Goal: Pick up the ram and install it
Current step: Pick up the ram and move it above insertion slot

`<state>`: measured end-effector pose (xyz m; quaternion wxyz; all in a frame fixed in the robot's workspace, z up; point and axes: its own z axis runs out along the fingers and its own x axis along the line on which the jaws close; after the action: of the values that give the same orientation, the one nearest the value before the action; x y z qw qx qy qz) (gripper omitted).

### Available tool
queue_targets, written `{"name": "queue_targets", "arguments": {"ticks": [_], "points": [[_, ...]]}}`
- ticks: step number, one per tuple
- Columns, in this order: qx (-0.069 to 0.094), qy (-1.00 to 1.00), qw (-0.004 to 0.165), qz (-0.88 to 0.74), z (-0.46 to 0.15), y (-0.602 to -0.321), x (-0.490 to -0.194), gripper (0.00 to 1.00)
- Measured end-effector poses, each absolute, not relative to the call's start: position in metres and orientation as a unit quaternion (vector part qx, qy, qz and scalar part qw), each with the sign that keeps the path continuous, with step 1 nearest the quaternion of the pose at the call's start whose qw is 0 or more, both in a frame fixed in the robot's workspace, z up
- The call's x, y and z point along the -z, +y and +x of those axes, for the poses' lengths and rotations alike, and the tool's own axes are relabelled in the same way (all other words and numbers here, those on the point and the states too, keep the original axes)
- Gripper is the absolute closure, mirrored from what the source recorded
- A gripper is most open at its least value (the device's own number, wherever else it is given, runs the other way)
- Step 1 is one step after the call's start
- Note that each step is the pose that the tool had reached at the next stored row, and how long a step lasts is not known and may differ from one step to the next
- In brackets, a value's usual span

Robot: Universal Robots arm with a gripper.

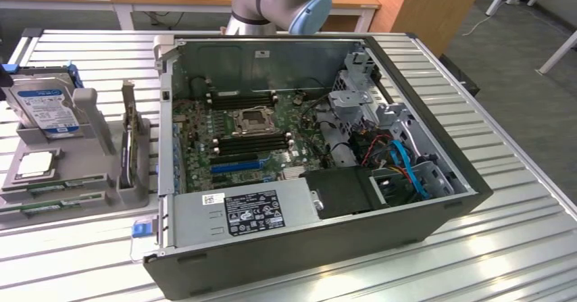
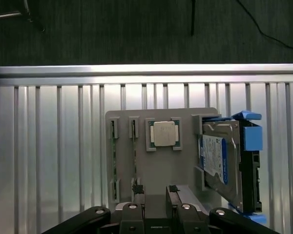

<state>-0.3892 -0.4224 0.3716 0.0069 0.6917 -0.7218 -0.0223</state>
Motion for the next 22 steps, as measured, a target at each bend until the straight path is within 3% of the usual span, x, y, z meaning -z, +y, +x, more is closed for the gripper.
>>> {"name": "queue_targets", "arguments": {"ticks": [22], "points": [[0.022, -0.722, 0.007, 0.692, -0.389, -0.422, -0.344, 0.69]]}}
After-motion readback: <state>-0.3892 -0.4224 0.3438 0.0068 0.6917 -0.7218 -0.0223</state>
